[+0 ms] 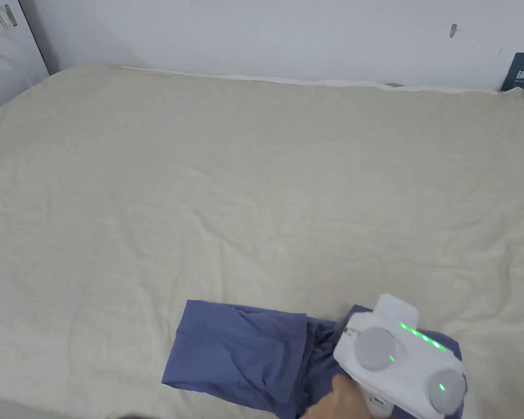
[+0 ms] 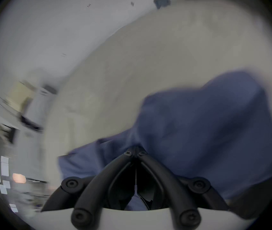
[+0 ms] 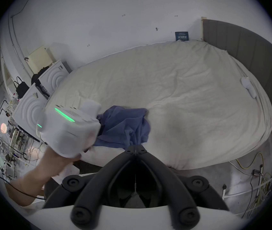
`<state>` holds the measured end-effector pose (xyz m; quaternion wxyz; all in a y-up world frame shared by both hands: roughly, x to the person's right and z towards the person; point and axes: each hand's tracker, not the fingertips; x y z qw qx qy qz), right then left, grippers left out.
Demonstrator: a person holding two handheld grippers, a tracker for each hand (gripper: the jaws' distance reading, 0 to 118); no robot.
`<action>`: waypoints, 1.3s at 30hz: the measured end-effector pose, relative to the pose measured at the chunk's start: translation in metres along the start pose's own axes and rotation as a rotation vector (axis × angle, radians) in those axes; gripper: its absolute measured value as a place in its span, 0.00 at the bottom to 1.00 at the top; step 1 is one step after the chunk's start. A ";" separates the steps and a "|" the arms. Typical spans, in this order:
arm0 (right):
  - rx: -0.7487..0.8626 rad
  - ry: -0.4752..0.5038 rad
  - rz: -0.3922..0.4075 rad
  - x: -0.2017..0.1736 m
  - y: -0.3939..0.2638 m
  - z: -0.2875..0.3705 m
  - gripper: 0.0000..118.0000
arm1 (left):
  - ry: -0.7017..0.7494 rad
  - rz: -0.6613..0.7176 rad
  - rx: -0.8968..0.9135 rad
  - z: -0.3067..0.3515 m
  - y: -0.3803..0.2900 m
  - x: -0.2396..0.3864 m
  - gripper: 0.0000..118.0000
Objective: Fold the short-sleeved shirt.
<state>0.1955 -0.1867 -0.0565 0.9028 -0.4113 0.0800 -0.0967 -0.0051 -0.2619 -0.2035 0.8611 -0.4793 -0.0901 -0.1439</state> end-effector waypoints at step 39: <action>-0.092 0.046 0.050 -0.097 0.035 -0.064 0.00 | -0.842 0.650 -0.011 -0.097 -0.130 -0.346 0.08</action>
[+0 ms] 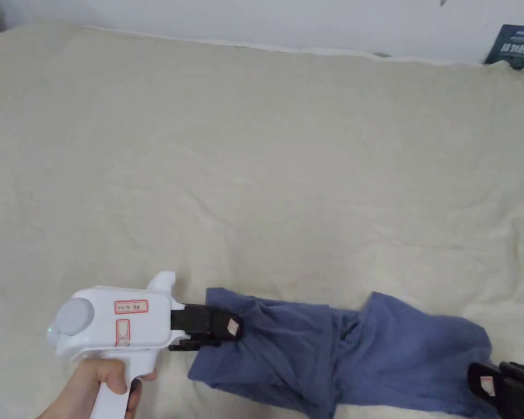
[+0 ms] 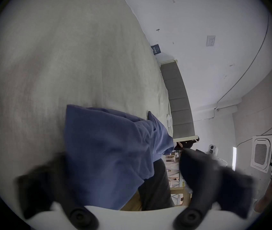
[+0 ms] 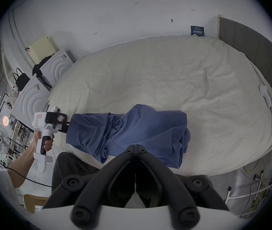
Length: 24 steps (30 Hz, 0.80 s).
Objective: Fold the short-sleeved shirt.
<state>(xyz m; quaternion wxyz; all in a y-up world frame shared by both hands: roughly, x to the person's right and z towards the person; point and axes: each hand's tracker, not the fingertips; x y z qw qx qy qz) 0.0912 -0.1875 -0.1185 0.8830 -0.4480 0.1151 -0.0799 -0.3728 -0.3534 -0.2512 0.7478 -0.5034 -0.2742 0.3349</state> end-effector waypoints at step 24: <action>0.058 0.023 0.036 0.016 0.007 0.011 0.00 | 0.538 -0.030 0.118 0.135 -0.005 0.066 0.08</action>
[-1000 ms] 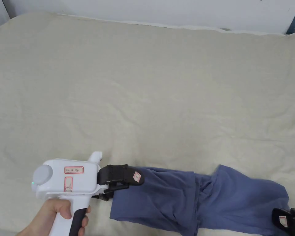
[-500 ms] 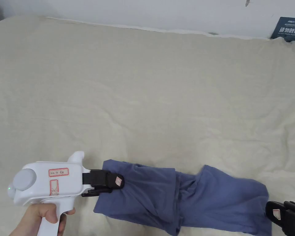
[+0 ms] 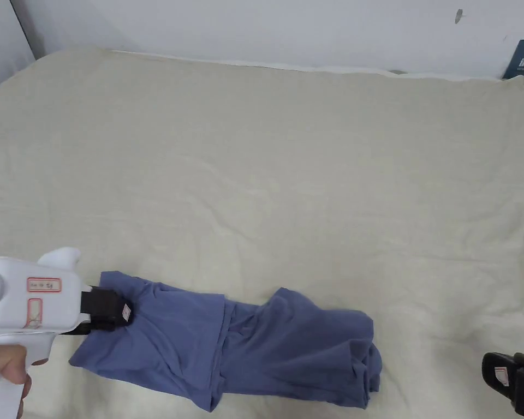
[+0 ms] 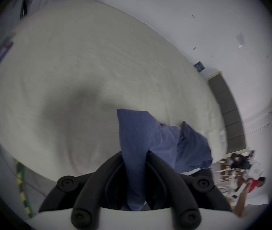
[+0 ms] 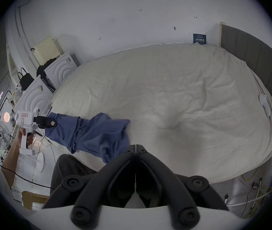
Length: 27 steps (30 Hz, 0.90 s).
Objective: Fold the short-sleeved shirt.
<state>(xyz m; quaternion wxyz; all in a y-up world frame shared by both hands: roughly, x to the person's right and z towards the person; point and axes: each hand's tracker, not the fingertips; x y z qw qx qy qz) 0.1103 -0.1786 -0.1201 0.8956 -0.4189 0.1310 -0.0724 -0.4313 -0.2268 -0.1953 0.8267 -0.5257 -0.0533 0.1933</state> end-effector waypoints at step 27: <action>0.037 0.017 -0.074 0.058 -0.040 0.045 0.00 | 0.196 -0.637 -0.142 -0.152 -0.095 0.372 0.90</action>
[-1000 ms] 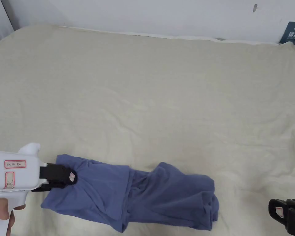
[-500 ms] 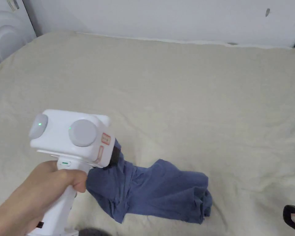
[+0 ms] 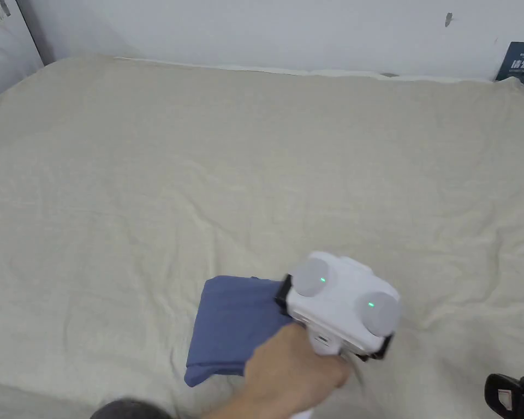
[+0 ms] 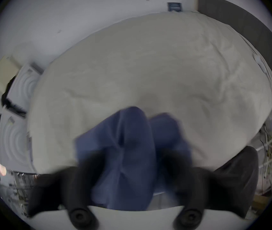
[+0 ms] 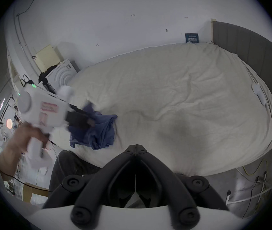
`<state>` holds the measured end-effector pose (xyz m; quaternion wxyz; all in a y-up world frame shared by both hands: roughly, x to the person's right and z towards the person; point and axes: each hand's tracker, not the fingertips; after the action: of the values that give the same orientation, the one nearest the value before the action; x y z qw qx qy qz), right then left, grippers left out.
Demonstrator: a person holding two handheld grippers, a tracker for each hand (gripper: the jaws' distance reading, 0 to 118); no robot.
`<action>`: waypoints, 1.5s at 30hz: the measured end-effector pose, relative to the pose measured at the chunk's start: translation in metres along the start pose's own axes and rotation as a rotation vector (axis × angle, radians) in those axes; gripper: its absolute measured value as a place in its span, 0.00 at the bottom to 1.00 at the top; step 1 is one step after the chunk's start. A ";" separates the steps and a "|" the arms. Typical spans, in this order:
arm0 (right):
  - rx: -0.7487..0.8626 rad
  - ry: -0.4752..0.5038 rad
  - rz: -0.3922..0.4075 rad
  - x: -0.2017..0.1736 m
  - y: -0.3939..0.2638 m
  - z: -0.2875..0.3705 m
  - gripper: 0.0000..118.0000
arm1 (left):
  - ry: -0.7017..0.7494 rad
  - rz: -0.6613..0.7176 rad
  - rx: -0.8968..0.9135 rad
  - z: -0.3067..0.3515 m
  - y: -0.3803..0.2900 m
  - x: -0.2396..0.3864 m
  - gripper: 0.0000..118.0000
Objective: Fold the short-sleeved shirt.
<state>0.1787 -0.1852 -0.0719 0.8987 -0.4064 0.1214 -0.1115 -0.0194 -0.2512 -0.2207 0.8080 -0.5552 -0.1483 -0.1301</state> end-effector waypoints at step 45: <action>-0.122 0.267 0.041 -0.100 0.046 -0.159 0.00 | -0.148 0.413 0.106 0.051 -0.100 -0.266 0.00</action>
<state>0.0400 -0.2375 -0.1954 0.8503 -0.4392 0.2544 -0.1387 -0.3074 -0.2267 -0.2200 0.8325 -0.5384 -0.0970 0.0874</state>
